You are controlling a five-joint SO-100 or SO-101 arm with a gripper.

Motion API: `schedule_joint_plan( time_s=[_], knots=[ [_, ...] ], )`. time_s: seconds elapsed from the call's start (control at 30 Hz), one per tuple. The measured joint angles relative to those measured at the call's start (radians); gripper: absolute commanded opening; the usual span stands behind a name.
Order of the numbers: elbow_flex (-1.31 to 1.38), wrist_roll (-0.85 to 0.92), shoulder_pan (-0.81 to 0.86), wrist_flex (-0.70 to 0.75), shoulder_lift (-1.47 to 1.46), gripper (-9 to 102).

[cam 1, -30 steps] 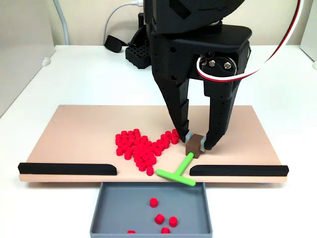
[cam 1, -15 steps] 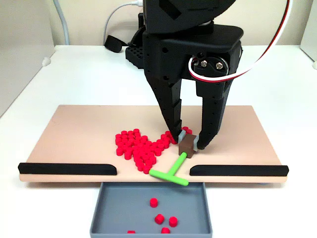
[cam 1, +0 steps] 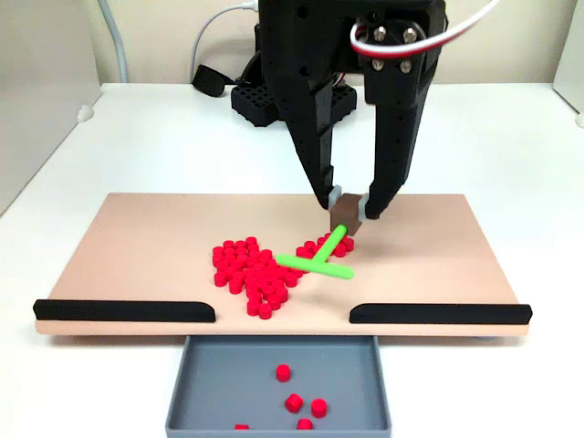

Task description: Push granules from left to the grey container

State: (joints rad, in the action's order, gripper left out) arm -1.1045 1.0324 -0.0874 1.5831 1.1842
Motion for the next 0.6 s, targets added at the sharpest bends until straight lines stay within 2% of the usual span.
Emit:
schedule_joint_plan(
  time_s=[0.23, 0.6],
  knots=[
    [-0.132, 0.075, -0.003, 0.032, 0.178, 0],
    [-0.520, 0.362, 0.008, 0.038, 0.583, 0]
  ],
)
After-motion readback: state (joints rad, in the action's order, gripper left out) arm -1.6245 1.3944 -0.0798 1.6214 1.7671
